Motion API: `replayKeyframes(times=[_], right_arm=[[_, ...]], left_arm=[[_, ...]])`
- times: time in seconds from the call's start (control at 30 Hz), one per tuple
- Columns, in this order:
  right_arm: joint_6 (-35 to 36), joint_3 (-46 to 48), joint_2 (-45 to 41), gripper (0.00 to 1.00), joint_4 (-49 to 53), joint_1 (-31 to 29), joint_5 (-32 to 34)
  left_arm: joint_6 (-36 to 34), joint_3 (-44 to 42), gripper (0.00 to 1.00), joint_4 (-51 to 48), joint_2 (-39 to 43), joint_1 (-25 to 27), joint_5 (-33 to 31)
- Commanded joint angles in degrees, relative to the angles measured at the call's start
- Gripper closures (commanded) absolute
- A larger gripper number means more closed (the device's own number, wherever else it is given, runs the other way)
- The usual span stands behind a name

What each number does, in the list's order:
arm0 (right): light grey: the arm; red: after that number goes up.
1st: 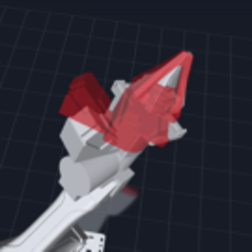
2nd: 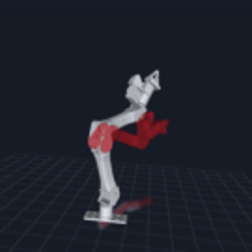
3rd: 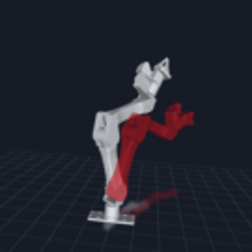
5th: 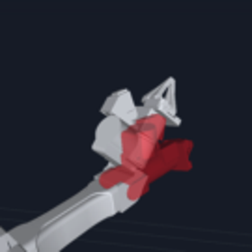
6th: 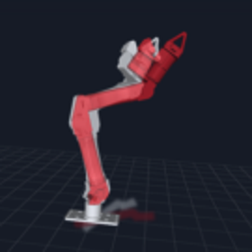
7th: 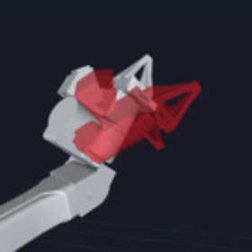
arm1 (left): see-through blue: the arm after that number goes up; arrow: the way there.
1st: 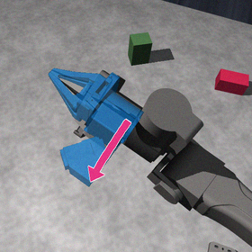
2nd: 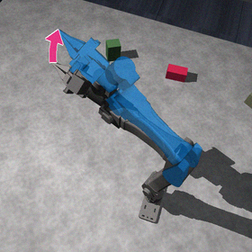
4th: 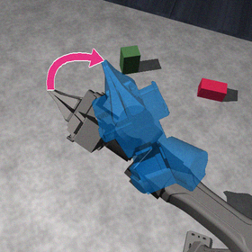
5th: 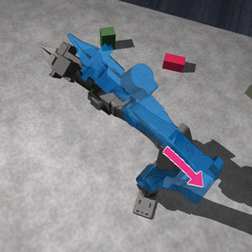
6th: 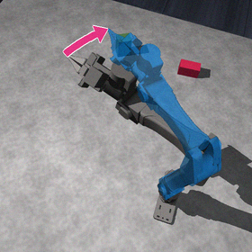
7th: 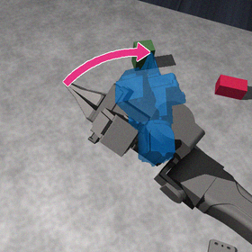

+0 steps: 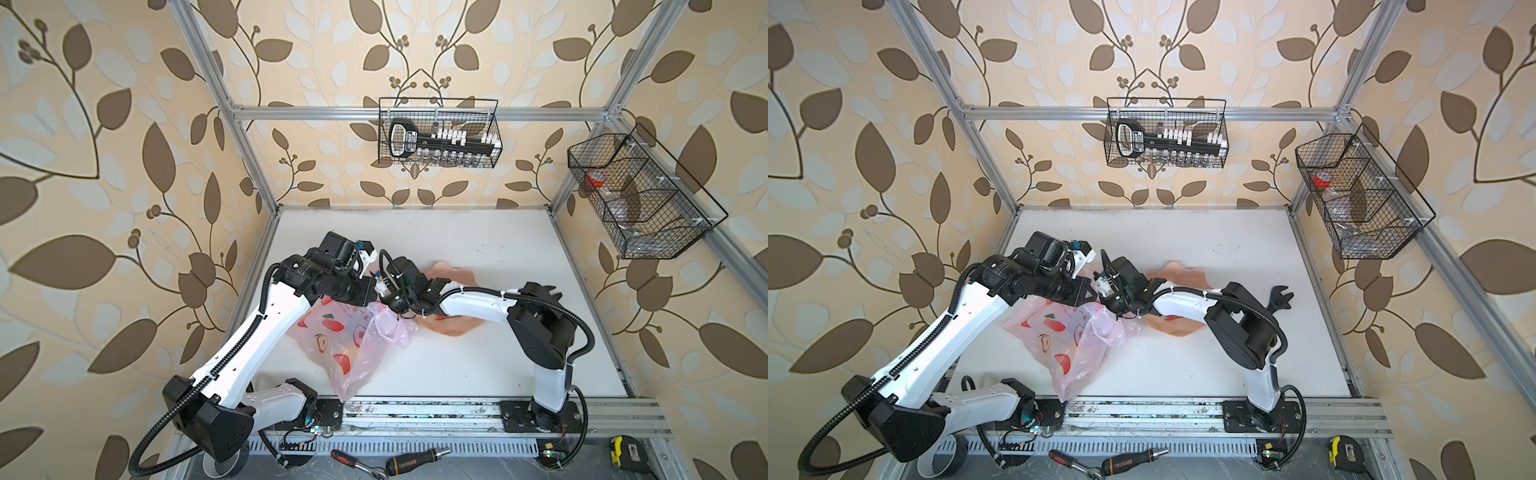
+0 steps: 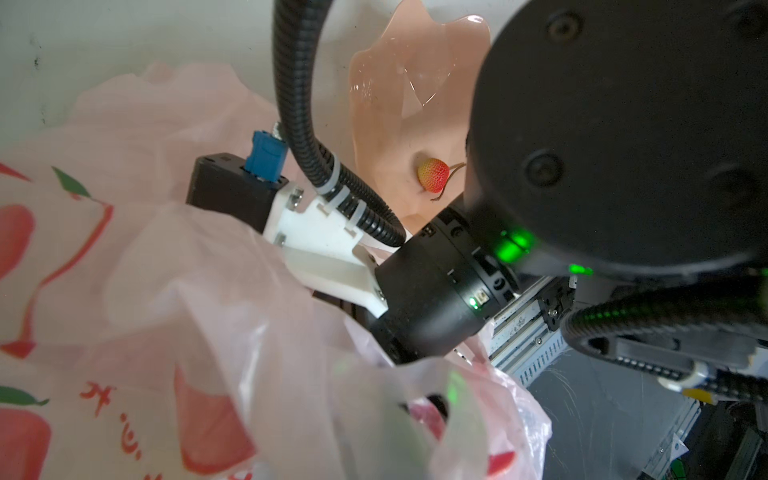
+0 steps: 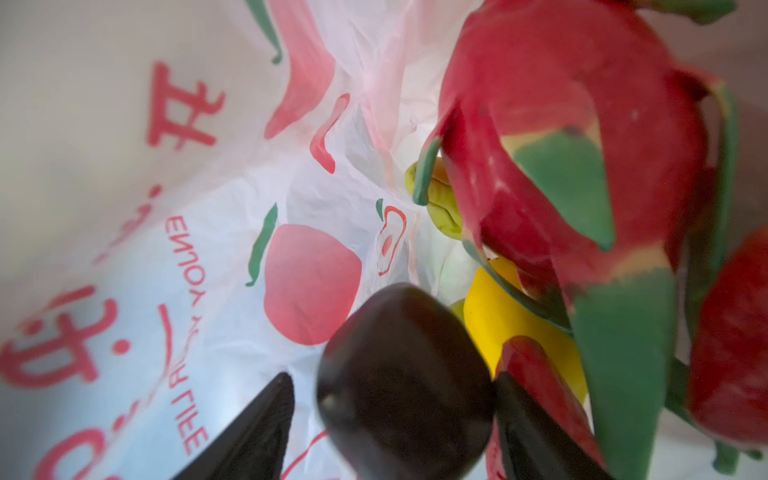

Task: Place the fruits into the plastic bag
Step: 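Carry the plum into the pink bag and open the right gripper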

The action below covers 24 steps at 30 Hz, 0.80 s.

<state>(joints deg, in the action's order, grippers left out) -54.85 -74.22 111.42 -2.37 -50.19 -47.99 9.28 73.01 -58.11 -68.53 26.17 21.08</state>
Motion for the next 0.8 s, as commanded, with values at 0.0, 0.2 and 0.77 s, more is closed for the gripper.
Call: replayKeyframes(times=[0.0, 0.2, 0.77], right_arm=[[1.2, -1.8, -0.4, 0.14, 1.3, 0.6, -1.6], [2.3, -1.5, -1.2, 0.11, 2.5, 2.1, -1.6], [8.2, -0.6, -7.9, 0.11, 11.8, 9.0, 5.4]], left_arm=[[-1.0, 1.2, 1.00, -0.1, 0.9, -0.3, 1.1], [-1.0, 1.1, 1.00, -0.2, 1.0, -0.3, 1.1], [-1.3, 0.9, 1.00, -0.4, 1.2, -0.3, 1.0]])
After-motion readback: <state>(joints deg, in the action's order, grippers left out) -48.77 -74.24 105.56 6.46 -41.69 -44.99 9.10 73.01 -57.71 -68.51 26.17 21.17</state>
